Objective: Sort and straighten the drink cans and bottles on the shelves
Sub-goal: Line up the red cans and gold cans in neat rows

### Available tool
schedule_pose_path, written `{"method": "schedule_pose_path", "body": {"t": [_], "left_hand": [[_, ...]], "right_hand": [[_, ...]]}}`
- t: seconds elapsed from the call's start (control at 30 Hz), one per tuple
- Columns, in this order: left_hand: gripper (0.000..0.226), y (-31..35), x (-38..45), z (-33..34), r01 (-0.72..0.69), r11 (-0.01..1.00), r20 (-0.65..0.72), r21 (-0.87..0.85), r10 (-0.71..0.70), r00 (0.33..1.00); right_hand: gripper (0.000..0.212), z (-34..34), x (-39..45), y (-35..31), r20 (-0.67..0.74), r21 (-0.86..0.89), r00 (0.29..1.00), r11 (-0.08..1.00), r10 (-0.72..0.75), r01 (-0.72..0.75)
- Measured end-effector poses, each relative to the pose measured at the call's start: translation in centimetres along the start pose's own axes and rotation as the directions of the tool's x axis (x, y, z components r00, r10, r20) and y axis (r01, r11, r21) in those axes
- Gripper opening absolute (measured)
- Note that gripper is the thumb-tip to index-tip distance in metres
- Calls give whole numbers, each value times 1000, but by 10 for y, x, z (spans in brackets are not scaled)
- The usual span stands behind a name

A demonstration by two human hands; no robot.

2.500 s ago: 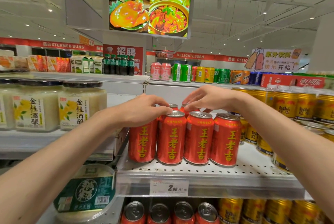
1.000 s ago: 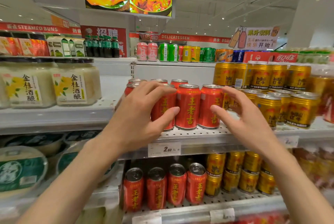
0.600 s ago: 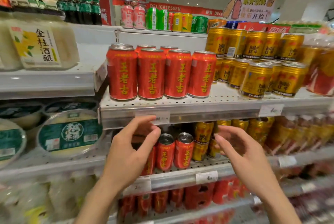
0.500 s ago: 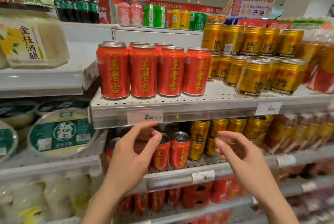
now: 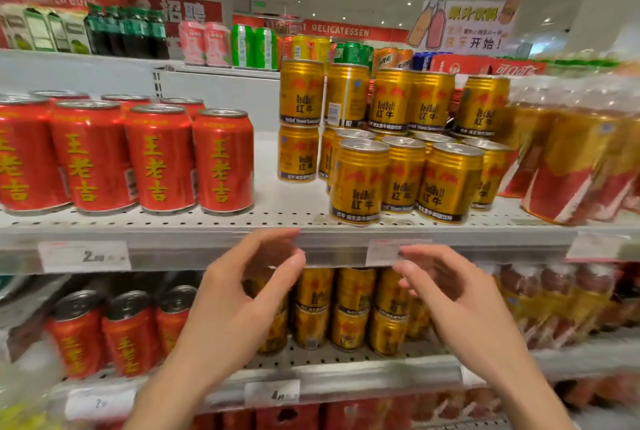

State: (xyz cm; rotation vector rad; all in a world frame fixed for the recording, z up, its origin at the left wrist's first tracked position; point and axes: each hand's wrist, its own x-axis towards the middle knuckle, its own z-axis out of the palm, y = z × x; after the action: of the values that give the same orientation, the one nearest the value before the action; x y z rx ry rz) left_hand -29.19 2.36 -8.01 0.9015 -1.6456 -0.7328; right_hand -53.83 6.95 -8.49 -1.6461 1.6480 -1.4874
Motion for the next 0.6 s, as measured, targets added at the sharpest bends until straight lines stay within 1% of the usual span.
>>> {"method": "schedule_pose_path", "body": {"t": [0.1, 0.2, 0.3, 0.4, 0.5, 0.6], "left_hand": [[22, 13, 10, 18, -46, 998, -33, 37, 48, 998], [25, 25, 22, 27, -103, 992, -50, 78, 107, 993], [36, 33, 37, 33, -166, 976, -67, 142, 177, 982], [60, 34, 57, 36, -213, 950, -11, 231, 221, 975], [82, 33, 78, 41, -230, 924, 71, 307, 219, 973], [85, 32, 93, 44, -254, 912, 128, 322, 224, 966]], "right_hand": [[12, -24, 17, 0, 48, -22, 998, 999, -49, 50], [11, -37, 30, -2, 60, -33, 992, 993, -109, 112], [13, -44, 40, -9, 86, -108, 981, 978, -172, 181], [14, -45, 47, -18, 88, -183, 966, 949, -243, 255], [20, -44, 58, -30, 70, -269, 941, 902, -331, 338], [22, -40, 70, -45, 57, -369, 895, 823, -443, 432]]}}
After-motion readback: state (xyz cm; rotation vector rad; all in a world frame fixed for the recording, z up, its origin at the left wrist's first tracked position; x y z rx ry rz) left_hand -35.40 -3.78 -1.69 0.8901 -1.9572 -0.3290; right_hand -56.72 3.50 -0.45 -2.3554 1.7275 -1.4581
